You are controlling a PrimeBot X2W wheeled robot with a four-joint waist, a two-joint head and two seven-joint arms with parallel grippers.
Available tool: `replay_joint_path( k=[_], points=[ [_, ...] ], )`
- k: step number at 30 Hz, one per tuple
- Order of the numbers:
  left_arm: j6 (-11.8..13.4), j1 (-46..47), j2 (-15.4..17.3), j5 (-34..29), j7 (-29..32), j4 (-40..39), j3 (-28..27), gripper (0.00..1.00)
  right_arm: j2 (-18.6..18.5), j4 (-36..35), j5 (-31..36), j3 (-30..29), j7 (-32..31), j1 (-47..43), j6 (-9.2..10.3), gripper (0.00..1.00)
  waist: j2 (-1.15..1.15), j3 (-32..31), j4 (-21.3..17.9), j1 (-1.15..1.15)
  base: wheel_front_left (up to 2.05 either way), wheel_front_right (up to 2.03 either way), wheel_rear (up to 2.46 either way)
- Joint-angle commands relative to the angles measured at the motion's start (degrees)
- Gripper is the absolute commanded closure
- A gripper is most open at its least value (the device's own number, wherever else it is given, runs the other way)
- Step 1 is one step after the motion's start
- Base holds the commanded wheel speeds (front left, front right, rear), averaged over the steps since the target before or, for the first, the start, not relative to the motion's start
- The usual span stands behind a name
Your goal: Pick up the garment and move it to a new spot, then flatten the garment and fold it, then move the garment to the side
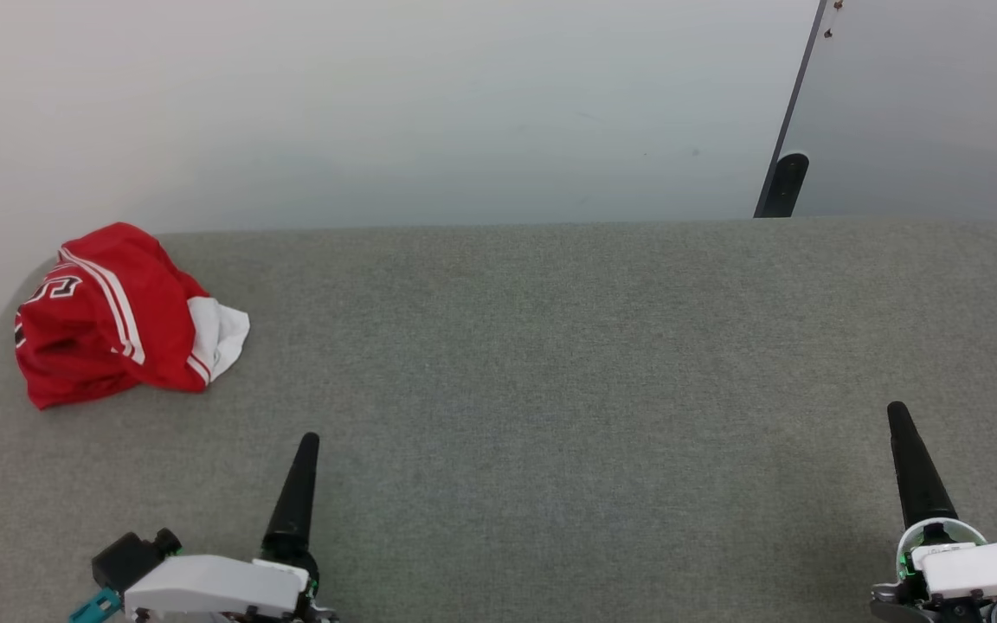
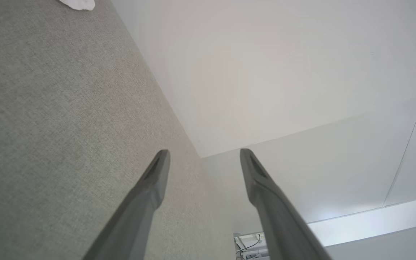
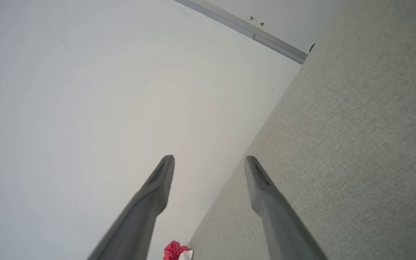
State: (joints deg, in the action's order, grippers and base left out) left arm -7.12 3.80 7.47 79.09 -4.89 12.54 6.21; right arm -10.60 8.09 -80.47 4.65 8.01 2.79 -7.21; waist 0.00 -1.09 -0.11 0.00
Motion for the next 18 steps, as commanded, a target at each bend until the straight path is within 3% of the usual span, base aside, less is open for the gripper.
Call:
replay_joint_path(
  k=[1, 9, 18],
  points=[
    [-0.40, 1.09, 1.10, -1.74, -1.11, 0.06, 1.10, 0.00, -0.86, -0.52, 1.83, 0.75, 0.78, 0.83, -0.31, 0.00, 0.00, 0.00, 0.00, 0.00, 0.00, 0.00, 0.00],
    [-0.44, 2.56, 4.33, -11.96, -5.66, 2.22, 5.62, 0.00, -2.13, 0.47, 11.67, 1.85, 2.79, 1.39, -0.33, 0.00, 0.00, -0.07, -0.01, 0.00, 0.00, 0.00, 0.00],
    [-0.48, 2.19, 1.86, -29.98, -7.02, 1.29, 0.73, 0.00, -0.36, 1.00, 26.58, -1.06, 3.99, 1.24, -0.34, 0.00, 0.00, -0.03, 0.06, 0.00, 0.00, 0.00, 0.00]
  ],
)
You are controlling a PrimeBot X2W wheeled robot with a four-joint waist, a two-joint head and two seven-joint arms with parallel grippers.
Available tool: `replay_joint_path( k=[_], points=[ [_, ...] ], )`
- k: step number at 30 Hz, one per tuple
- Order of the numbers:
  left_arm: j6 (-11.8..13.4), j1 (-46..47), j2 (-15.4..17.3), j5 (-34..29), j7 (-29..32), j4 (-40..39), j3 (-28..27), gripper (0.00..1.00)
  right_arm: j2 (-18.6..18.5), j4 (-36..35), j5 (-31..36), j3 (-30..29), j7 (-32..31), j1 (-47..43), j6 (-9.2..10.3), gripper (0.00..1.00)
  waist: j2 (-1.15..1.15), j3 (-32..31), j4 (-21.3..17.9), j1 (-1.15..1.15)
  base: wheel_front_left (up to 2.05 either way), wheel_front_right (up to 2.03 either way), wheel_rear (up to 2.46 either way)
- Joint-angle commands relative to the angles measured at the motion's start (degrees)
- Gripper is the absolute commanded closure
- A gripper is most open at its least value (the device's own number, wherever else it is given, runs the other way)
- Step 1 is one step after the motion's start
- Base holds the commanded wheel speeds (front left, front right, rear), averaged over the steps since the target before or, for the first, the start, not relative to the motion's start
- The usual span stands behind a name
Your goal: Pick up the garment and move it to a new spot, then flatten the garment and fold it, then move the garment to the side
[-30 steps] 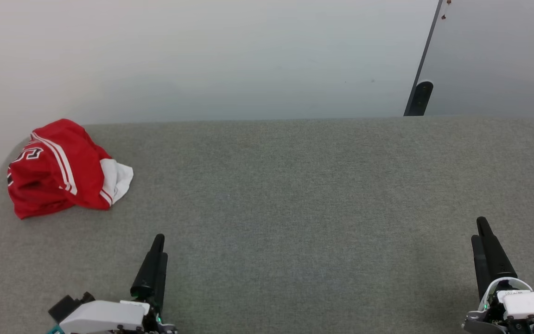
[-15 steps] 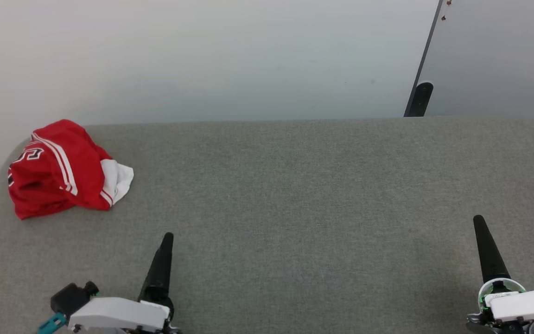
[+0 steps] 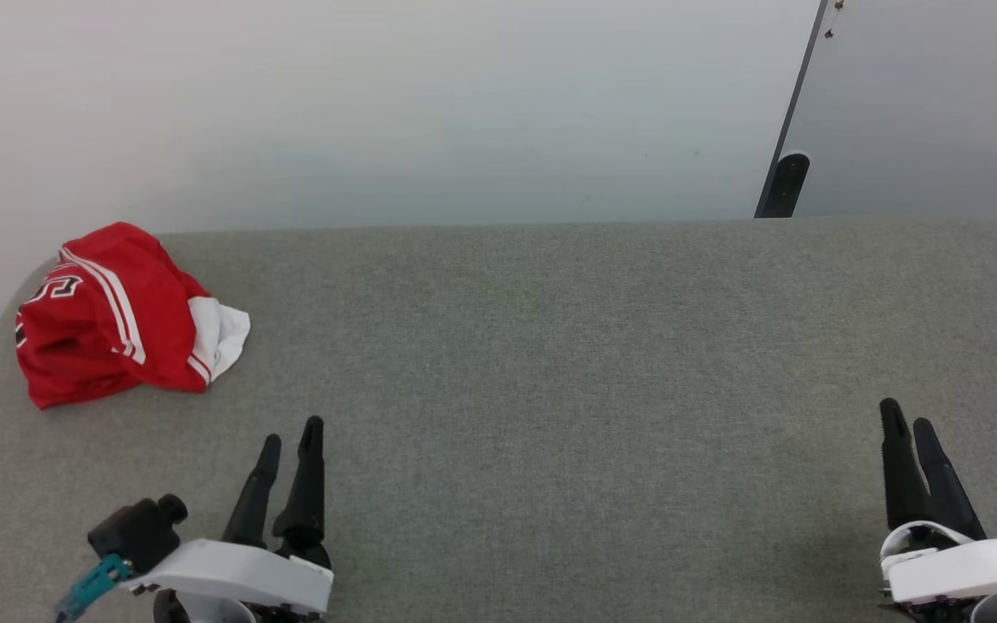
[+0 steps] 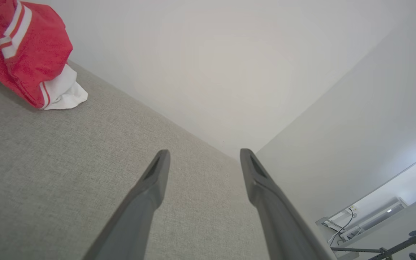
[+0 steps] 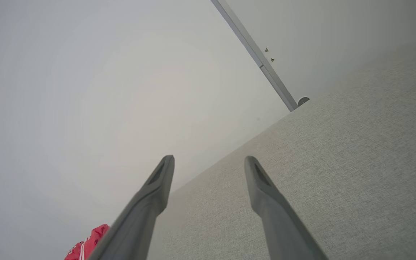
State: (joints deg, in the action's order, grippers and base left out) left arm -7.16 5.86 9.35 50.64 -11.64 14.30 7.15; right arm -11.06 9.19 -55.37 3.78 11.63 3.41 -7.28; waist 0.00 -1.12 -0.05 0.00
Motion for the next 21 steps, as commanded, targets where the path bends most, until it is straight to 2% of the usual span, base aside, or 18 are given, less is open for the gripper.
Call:
replay_joint_path(
  k=[1, 14, 21],
  points=[
    [-0.45, -0.07, -0.28, -3.53, -0.45, -0.72, -0.57, 0.00, 0.09, -0.06, 3.10, -0.31, 0.54, 0.65, -0.28, 0.00, 0.00, 0.00, 0.00, 0.00, 0.00, 0.00, 0.00],
    [-0.41, -1.15, -2.77, -23.41, -1.92, -3.71, -4.92, 0.00, 1.33, 1.08, 22.54, -1.69, 2.03, 0.76, -0.32, 0.00, 0.00, -0.55, 0.13, 0.00, 0.00, 0.00, 0.00],
    [-0.43, -1.83, -3.76, -30.97, -2.65, -4.94, -6.04, 0.00, 1.99, 1.57, 31.54, -3.20, 2.67, 0.49, -0.34, 0.00, 0.00, -1.00, 0.25, 0.00, 0.00, 0.00, 0.00]
  ],
)
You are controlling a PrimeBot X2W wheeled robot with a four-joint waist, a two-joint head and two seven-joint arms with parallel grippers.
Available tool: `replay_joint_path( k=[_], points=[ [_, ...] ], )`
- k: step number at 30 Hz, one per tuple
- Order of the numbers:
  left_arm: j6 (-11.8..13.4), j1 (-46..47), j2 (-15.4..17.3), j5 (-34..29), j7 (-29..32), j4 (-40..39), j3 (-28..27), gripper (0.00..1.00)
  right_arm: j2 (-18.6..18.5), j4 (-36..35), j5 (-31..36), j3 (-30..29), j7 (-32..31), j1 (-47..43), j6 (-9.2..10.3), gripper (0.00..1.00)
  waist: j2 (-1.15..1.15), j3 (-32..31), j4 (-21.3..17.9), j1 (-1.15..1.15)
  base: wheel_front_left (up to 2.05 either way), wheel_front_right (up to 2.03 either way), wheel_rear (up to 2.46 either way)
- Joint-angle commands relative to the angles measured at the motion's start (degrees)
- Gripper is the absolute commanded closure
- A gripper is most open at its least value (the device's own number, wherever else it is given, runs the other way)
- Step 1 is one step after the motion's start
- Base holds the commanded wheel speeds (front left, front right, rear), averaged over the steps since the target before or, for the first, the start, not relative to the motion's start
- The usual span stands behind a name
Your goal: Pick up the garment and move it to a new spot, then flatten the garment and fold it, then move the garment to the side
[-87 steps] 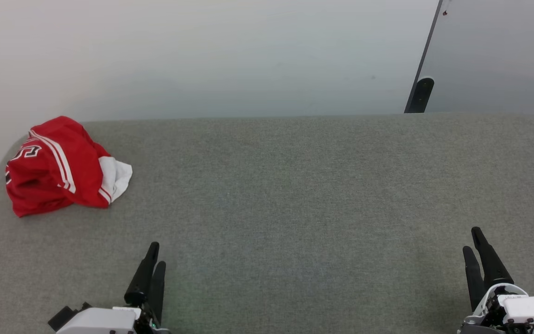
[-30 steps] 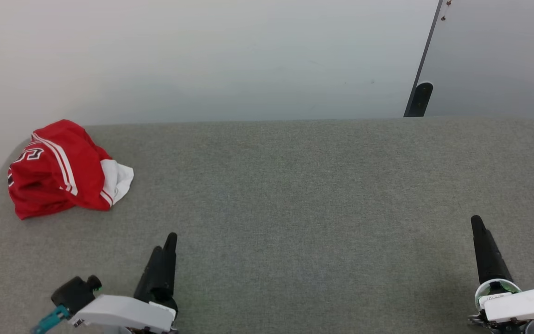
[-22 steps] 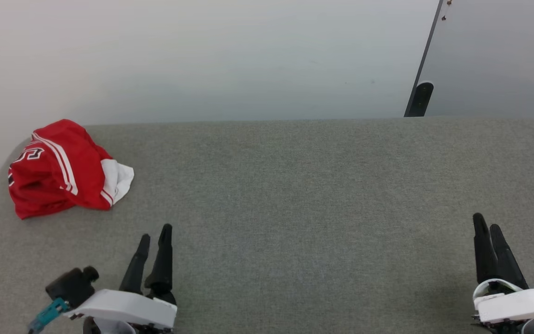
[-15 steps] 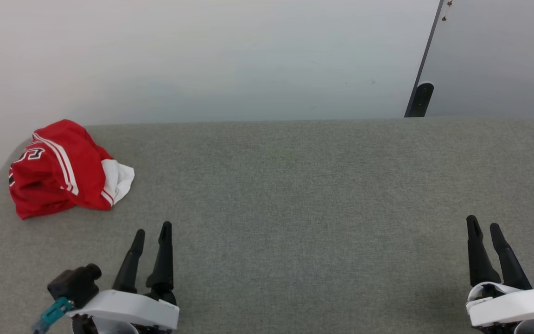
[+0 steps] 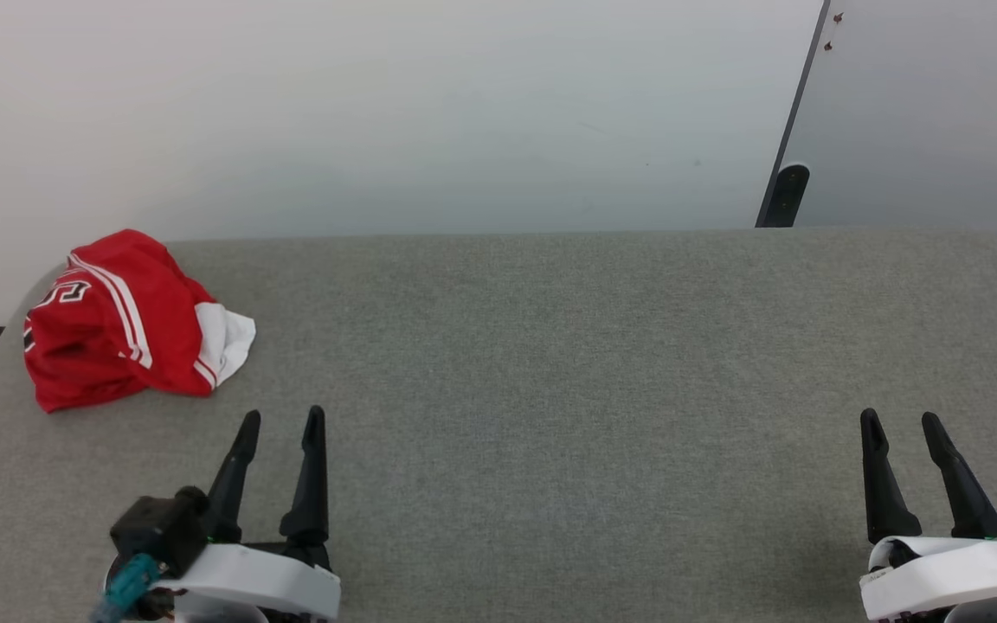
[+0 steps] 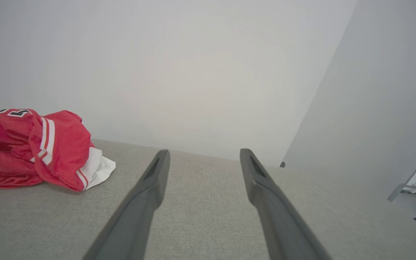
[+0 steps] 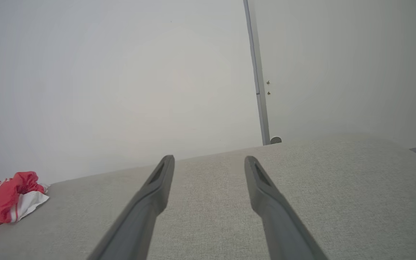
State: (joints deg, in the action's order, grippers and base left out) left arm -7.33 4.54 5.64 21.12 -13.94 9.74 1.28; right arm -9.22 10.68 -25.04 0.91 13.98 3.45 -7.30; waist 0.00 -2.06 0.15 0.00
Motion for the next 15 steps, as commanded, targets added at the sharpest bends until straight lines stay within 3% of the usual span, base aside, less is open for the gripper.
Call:
replay_joint_path(
  k=[1, 9, 15],
  points=[
    [-0.26, -0.52, -0.11, -2.18, -0.45, -0.49, -0.29, 0.00, 0.16, 0.27, 2.43, -0.54, 0.44, 0.40, -0.32, 0.00, 0.00, -0.12, 0.06, 0.00, 0.00, 0.00, 0.00],
    [-0.25, -0.93, -0.43, -7.79, -1.22, -1.64, -0.55, 0.00, 0.76, 0.68, 7.40, -1.14, 1.25, 0.34, -0.33, 0.00, 0.00, -0.65, 0.13, 0.00, 0.00, 0.00, 0.00],
    [-0.25, -1.14, -0.43, -7.88, -1.22, -1.69, -0.45, 0.00, 0.95, 0.76, 7.30, -1.02, 1.20, 0.14, -0.30, 0.00, 0.00, -0.96, 0.06, 0.00, 0.00, 0.00, 0.00]
  ],
)
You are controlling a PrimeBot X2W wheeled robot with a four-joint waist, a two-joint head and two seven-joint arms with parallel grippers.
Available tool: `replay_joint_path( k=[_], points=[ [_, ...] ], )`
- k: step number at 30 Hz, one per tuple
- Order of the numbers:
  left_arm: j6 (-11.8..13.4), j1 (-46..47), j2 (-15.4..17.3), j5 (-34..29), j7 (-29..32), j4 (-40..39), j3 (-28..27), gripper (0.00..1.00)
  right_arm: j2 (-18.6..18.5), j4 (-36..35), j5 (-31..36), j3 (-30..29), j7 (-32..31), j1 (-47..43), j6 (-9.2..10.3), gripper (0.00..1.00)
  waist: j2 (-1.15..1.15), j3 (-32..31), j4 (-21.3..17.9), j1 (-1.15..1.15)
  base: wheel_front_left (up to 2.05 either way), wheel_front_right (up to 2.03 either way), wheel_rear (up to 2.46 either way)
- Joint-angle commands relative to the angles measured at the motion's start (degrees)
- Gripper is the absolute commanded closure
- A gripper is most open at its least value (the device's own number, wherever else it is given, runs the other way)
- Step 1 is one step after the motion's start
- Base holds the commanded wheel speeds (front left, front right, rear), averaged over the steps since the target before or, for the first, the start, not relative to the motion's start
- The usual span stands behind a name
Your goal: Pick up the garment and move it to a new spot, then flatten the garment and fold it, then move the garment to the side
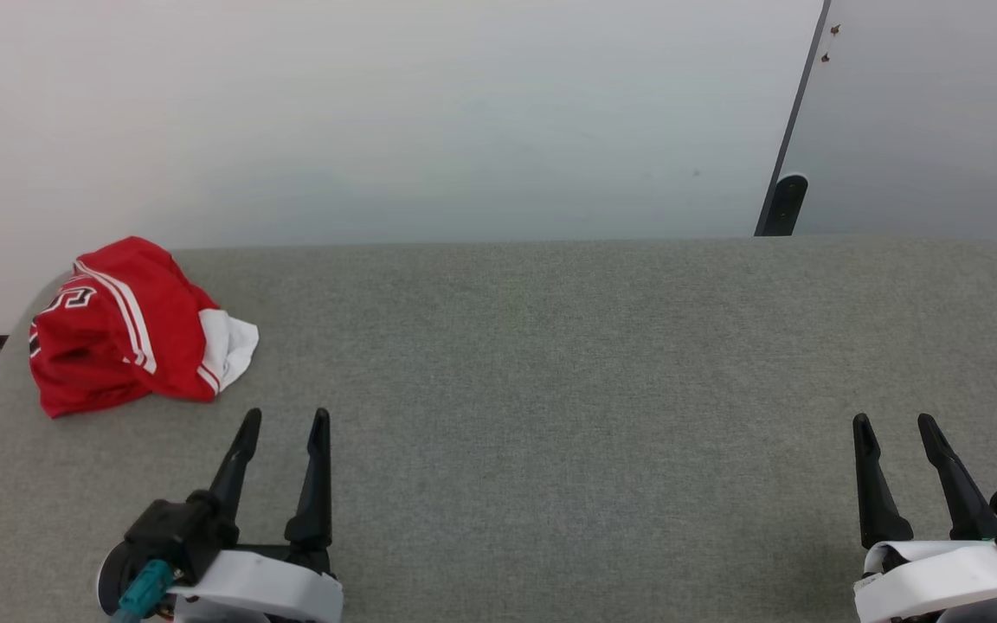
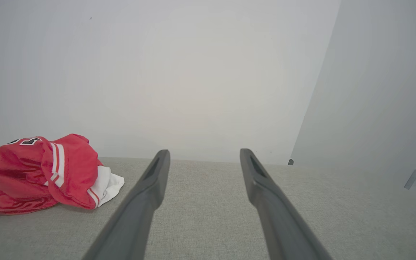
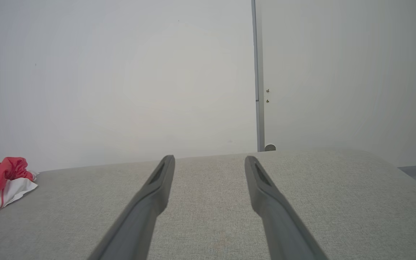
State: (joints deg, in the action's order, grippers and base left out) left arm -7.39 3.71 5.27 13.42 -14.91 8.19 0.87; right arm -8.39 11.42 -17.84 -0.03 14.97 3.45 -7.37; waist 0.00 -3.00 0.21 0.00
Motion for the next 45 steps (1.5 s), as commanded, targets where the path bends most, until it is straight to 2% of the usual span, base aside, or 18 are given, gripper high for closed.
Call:
replay_joint_path(
  k=[1, 17, 22, 29, 45],
  points=[
    [-0.19, -0.38, -0.06, -0.20, -0.25, -0.21, -0.05, 0.00, 0.11, 0.00, 0.12, -0.11, 0.21, 0.08, -0.23, 0.00, 0.00, -0.08, 0.00, 0.00, 0.00, 0.00, 0.00],
    [-0.19, -0.24, -0.05, -0.90, -0.24, 0.32, -0.17, 0.00, 0.19, -0.21, 0.45, -0.63, 0.21, 0.07, -0.23, 0.00, 0.00, -0.31, 0.18, 0.00, 0.00, 0.00, 0.00],
    [-0.18, 0.57, -0.25, -1.22, -0.19, 1.55, -1.40, 0.00, 0.30, -0.41, 0.72, -0.73, 0.21, -0.29, -0.23, 0.00, 0.00, -0.35, 1.30, 0.00, 0.00, 0.00, 0.00],
    [-0.18, 1.87, -0.12, -2.87, -0.19, 3.49, -3.61, 0.00, 0.43, -0.25, 0.59, -0.06, 0.22, -0.41, -0.23, 0.00, 0.00, -0.77, 4.95, 0.00, 0.00, 0.00, 0.00],
    [-0.17, 3.99, 0.44, -4.92, -0.19, 5.73, -10.57, 0.00, 1.45, 1.29, 0.23, 4.88, 0.21, 1.24, -0.23, 0.00, 0.00, -2.26, 16.41, 0.00, 0.00, 0.00, 0.00]
  ],
)
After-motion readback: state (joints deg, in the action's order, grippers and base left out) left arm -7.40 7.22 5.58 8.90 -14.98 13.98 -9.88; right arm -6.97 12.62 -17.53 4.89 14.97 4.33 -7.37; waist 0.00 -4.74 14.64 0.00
